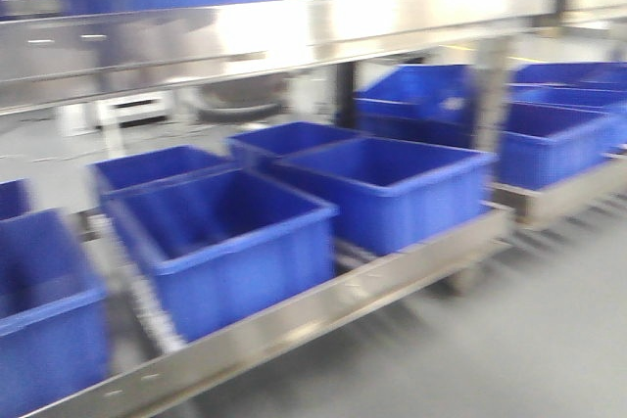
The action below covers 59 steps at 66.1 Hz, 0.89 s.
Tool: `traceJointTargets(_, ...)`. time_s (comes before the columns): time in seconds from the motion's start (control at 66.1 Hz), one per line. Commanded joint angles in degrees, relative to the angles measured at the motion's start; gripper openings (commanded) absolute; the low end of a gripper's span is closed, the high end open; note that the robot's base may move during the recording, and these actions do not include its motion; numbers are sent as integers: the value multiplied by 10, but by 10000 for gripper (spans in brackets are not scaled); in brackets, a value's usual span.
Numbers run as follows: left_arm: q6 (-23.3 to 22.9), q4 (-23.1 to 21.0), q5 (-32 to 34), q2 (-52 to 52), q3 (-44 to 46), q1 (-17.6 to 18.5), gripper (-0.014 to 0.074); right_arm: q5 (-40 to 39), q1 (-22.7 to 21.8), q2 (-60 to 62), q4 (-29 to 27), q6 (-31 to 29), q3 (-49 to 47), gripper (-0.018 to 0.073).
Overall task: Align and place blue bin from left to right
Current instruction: 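Drive the base backward and turn away from the rack holding the bin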
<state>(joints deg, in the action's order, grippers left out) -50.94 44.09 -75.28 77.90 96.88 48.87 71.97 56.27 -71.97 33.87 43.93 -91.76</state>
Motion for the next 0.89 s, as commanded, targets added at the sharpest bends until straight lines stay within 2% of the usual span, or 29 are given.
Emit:
traceJointTargets(0.0, -6, 2, 58, 0, 10, 4, -111, -81, 9, 5, -8, -1, -6, -166)
traceJointTargets(0.878, -6, 6, 58, 0, 10, 4, -111, -81, 9, 5, -8, -1, -6, -166)
